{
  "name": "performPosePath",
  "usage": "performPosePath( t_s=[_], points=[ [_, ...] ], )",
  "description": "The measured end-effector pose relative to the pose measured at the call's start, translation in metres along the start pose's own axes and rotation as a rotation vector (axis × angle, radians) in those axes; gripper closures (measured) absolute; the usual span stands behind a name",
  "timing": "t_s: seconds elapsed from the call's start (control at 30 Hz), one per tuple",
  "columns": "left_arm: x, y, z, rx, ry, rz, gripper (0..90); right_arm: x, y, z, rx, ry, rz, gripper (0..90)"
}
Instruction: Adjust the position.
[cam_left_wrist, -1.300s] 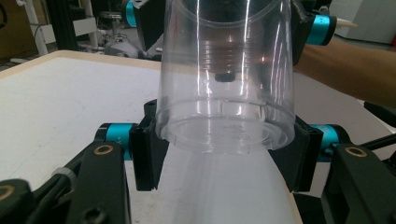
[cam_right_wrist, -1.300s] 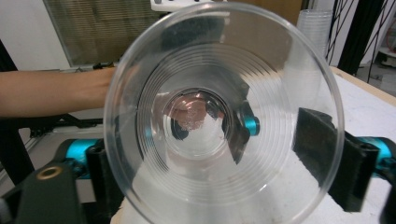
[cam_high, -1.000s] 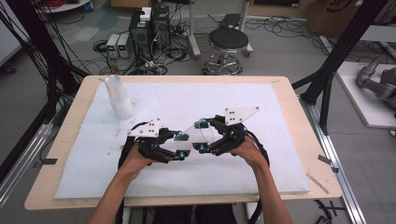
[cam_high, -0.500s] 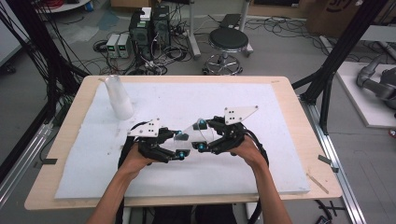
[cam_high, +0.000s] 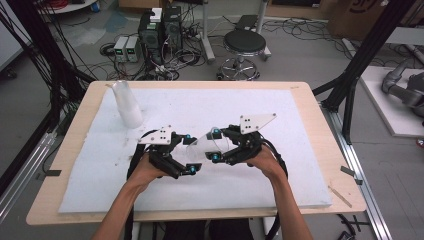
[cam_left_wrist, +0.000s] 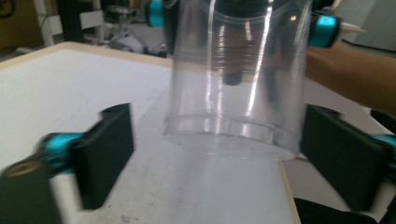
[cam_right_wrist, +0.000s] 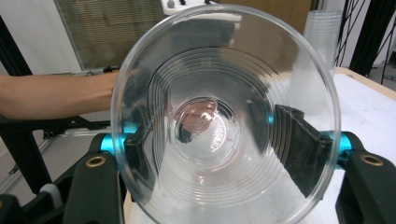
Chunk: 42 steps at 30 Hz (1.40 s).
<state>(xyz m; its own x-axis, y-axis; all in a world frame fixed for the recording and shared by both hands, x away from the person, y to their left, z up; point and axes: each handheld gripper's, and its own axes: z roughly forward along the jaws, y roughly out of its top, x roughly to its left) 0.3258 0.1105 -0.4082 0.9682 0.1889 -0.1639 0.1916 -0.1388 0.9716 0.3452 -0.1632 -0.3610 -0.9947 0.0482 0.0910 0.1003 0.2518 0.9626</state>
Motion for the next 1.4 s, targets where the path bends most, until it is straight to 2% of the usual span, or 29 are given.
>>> performPosePath(
  t_s=[0.17,0.3,0.37,0.5,0.63,0.67,0.8,0.93,1.07,1.23,1.3,1.4],
  points=[
    [-0.001,0.001,-0.005,0.009,0.026,0.013,1.7,0.000,0.000,-0.001,0.009,-0.009,0.004,36.1],
    [-0.004,0.000,-0.009,0.072,0.078,0.024,1.7,0.000,0.000,-0.003,0.020,-0.027,0.007,36.1],
    [-0.006,-0.002,-0.013,0.104,0.119,0.039,1.7,-0.001,-0.001,-0.005,0.032,-0.047,0.014,36.1],
    [-0.007,-0.010,-0.023,0.116,0.181,0.033,1.7,-0.004,0.000,-0.010,0.098,-0.107,0.036,36.1],
    [-0.007,-0.023,-0.033,0.106,0.260,0.010,1.7,-0.006,0.001,-0.012,0.183,-0.165,0.056,36.2],
    [-0.008,-0.027,-0.038,0.101,0.292,0.003,1.7,-0.007,0.001,-0.012,0.195,-0.172,0.056,36.3],
    [-0.011,-0.040,-0.052,0.056,0.386,-0.030,1.7,-0.010,0.003,-0.013,0.304,-0.233,0.064,36.4],
    [-0.013,-0.049,-0.064,0.018,0.473,-0.049,1.7,-0.012,0.005,-0.011,0.376,-0.256,0.064,36.6],
    [-0.016,-0.056,-0.072,0.016,0.552,-0.047,1.7,-0.014,0.008,-0.009,0.449,-0.289,0.066,36.7],
    [-0.019,-0.064,-0.078,0.001,0.618,-0.054,1.7,-0.017,0.011,-0.008,0.513,-0.333,0.076,36.9],
    [-0.019,-0.067,-0.079,-0.006,0.627,-0.057,1.7,-0.019,0.012,-0.008,0.538,-0.353,0.079,36.9],
    [-0.017,-0.070,-0.079,-0.012,0.612,-0.081,1.7,-0.019,0.013,-0.009,0.548,-0.369,0.093,37.0]
  ],
)
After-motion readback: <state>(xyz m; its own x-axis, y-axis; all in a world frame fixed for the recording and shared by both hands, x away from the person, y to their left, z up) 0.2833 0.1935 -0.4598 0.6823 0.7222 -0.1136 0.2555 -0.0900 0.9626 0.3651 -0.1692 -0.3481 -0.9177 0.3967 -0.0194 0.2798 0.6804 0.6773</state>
